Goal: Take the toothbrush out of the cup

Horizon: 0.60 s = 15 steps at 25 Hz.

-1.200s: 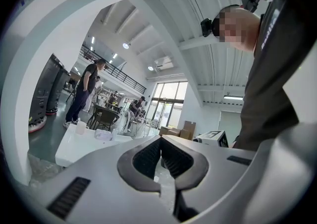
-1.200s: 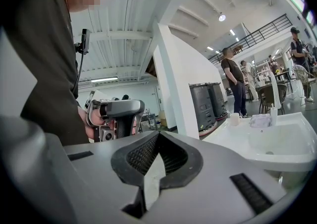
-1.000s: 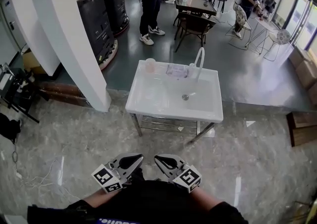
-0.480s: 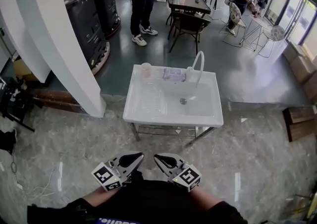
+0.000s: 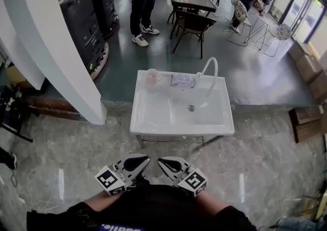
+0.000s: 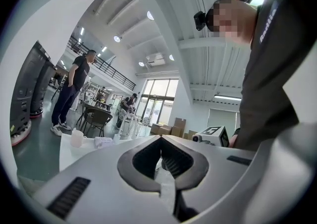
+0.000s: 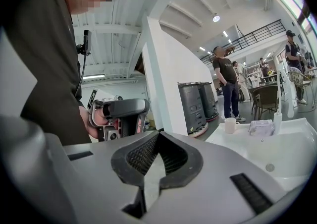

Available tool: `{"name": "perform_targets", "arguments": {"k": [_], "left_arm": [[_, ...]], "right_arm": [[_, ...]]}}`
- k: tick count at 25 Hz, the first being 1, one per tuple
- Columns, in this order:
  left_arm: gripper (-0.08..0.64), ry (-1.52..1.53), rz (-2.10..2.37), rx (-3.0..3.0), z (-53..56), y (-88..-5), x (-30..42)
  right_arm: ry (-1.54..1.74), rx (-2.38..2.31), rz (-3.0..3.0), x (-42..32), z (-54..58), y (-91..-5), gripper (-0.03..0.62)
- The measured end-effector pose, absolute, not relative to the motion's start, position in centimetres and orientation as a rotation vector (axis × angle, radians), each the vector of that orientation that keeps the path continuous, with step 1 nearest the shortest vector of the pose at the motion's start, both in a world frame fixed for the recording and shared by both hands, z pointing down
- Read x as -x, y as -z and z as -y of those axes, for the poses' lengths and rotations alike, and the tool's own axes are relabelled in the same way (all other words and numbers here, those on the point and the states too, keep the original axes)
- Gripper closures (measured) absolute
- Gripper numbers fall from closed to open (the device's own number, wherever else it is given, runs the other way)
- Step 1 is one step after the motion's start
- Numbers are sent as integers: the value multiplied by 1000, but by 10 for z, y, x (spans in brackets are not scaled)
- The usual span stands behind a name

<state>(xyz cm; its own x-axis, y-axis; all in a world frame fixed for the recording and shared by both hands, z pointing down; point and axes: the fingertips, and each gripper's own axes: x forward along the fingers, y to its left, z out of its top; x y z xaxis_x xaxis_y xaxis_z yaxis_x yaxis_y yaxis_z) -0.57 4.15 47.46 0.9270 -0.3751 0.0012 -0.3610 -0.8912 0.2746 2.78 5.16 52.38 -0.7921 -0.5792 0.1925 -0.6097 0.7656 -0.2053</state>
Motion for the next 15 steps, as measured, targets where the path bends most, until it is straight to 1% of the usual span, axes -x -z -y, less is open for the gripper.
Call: {"name": "perform_targets", "arguments": {"k": [15], "left_arm": [[551, 62, 484, -2860, 34, -475, 67]], "right_arm": [[-366, -1069, 2794, 26, 31, -521, 581]]}}
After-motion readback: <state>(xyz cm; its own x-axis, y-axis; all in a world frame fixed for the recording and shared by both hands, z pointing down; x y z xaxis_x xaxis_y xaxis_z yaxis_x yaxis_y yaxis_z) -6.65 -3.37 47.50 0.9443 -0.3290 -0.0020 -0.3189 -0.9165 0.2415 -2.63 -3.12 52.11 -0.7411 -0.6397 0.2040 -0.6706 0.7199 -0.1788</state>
